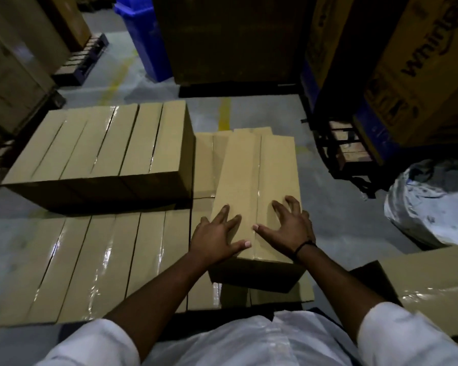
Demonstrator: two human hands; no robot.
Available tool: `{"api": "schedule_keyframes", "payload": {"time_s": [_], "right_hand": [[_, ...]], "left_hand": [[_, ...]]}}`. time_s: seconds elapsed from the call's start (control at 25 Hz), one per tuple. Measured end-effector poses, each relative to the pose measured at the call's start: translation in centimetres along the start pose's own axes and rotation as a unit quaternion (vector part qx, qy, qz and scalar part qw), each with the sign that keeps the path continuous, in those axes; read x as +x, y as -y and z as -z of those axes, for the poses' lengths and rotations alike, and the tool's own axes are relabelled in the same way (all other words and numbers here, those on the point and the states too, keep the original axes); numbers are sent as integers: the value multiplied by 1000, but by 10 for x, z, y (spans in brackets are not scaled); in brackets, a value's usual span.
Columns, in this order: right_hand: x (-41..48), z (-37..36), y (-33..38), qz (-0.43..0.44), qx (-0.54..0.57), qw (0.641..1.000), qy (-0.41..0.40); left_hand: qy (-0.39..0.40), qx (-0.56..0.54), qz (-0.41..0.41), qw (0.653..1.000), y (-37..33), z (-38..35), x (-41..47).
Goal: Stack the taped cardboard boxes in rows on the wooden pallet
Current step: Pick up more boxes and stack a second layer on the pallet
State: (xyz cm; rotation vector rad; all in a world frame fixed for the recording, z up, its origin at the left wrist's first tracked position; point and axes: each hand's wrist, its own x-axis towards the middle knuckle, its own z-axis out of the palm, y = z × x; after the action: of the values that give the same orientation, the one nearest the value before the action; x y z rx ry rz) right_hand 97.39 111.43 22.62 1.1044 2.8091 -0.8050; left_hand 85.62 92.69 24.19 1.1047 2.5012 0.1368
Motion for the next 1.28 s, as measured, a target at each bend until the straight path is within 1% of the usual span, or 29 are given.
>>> {"api": "schedule_keyframes", "payload": {"time_s": [0.16, 0.28, 0.4, 0.56, 0.68, 0.84, 1.08, 1.16, 1.28], "right_hand": [[-7, -18, 30, 23, -3, 1000, 12], [-10, -21, 46, 53, -22, 998, 13], [-16, -24, 57, 75, -30, 997, 15], [-27, -27, 57, 94, -16, 995, 28], [-36, -27, 49, 101, -9, 994, 30], [-49, -27, 37, 96, -2, 995, 30], [-27, -43, 39, 81, 4, 997, 16], [-2, -50, 50, 81, -5, 996, 20], [59, -68, 76, 86, -25, 996, 15]], "left_hand": [[-10, -21, 15, 1000, 40, -10, -20], [-21, -25, 33, 999, 50, -13, -36], [-36, -42, 47, 997, 53, -9, -55], [-33, -60, 72, 995, 52, -7, -71], [-30, -53, 79, 995, 39, -3, -87], [-25, -28, 69, 997, 28, -6, -100], [-41, -39, 56, 997, 50, -22, -72], [-46, -42, 58, 996, 70, -23, -48], [-57, -48, 71, 995, 107, -21, 6]]}}
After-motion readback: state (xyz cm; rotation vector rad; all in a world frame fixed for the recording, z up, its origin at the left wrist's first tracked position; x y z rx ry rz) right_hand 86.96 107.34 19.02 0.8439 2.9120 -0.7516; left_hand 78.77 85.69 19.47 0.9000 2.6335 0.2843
